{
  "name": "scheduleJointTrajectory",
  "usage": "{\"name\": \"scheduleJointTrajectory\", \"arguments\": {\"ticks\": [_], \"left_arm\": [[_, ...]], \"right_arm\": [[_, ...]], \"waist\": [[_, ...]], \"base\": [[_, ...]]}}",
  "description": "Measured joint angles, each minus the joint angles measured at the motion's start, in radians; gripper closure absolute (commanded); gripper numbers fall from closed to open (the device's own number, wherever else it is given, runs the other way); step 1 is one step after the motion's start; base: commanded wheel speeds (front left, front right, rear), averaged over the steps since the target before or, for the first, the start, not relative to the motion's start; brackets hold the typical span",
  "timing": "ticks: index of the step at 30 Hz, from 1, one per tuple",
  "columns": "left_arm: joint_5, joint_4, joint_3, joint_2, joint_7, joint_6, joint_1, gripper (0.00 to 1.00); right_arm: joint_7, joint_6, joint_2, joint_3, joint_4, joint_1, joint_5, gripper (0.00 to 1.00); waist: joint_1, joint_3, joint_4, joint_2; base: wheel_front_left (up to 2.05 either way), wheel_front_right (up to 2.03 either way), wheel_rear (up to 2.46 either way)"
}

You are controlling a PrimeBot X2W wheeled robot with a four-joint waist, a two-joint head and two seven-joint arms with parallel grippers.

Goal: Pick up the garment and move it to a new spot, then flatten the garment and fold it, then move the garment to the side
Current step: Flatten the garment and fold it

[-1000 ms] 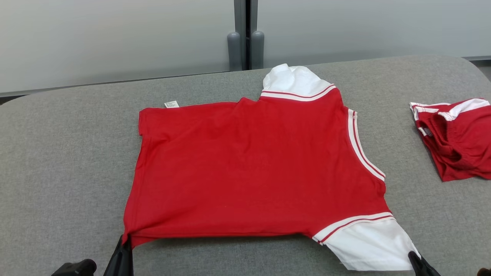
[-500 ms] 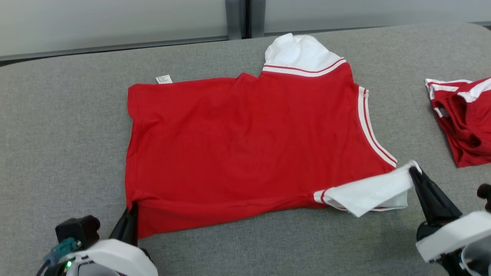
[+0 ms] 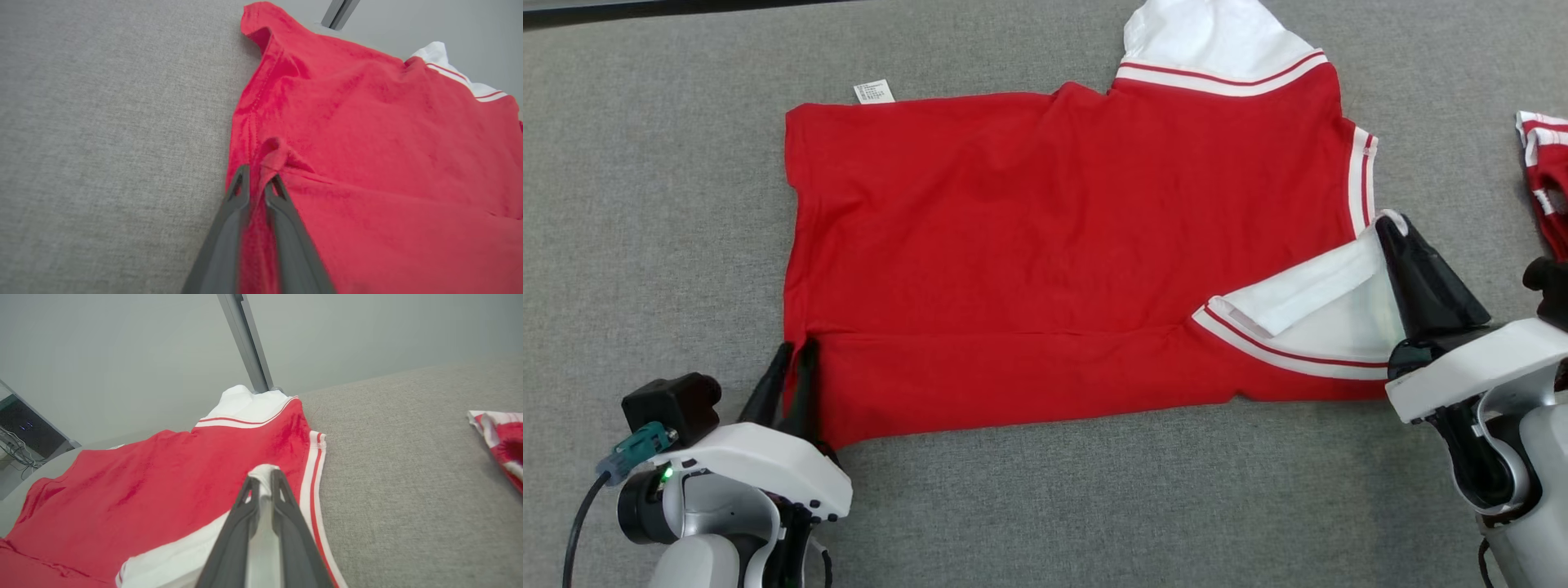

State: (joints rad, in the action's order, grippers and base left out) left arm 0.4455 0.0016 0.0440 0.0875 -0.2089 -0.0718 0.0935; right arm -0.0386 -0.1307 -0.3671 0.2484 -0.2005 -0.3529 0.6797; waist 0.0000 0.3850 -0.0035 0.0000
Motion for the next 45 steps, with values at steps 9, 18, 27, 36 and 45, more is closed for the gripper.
{"name": "scheduleJointTrajectory", "arguments": {"ticks": [9, 18, 27, 36, 45], "left_arm": [[-0.081, 0.013, 0.014, -0.014, 0.301, -0.019, 0.026, 0.0], [-0.169, 0.019, 0.04, -0.029, 0.469, -0.034, 0.024, 0.0], [-0.221, 0.095, 0.053, -0.03, 0.471, -0.018, -0.107, 0.0], [-0.221, 0.141, 0.045, -0.027, 0.471, -0.017, -0.127, 0.0], [-0.222, 0.165, 0.043, -0.019, 0.471, -0.015, -0.126, 0.0]], "right_arm": [[0.276, 0.0, -0.042, 0.025, -0.002, -0.014, -0.076, 0.0], [0.3, 0.0, 0.001, -0.13, 0.11, 0.172, -0.288, 0.0], [0.283, 0.0, 0.075, -0.162, 0.172, 0.37, -0.351, 0.0], [0.253, 0.0, 0.103, -0.173, 0.201, 0.411, -0.362, 0.0], [0.252, 0.0, 0.105, -0.178, 0.194, 0.414, -0.349, 0.0]], "waist": [[0.0, -0.021, 0.008, 0.0], [0.0, -0.119, 0.015, 0.0], [0.0, -0.212, 0.002, 0.0], [0.0, -0.251, -0.008, 0.0001], [0.0, -0.256, -0.005, 0.0]], "base": [[0.0, 0.0, 0.0], [0.0, 0.0, 0.0], [0.0, 0.0, 0.0], [0.0, 0.0, 0.0], [0.0, 0.0, 0.0]]}}
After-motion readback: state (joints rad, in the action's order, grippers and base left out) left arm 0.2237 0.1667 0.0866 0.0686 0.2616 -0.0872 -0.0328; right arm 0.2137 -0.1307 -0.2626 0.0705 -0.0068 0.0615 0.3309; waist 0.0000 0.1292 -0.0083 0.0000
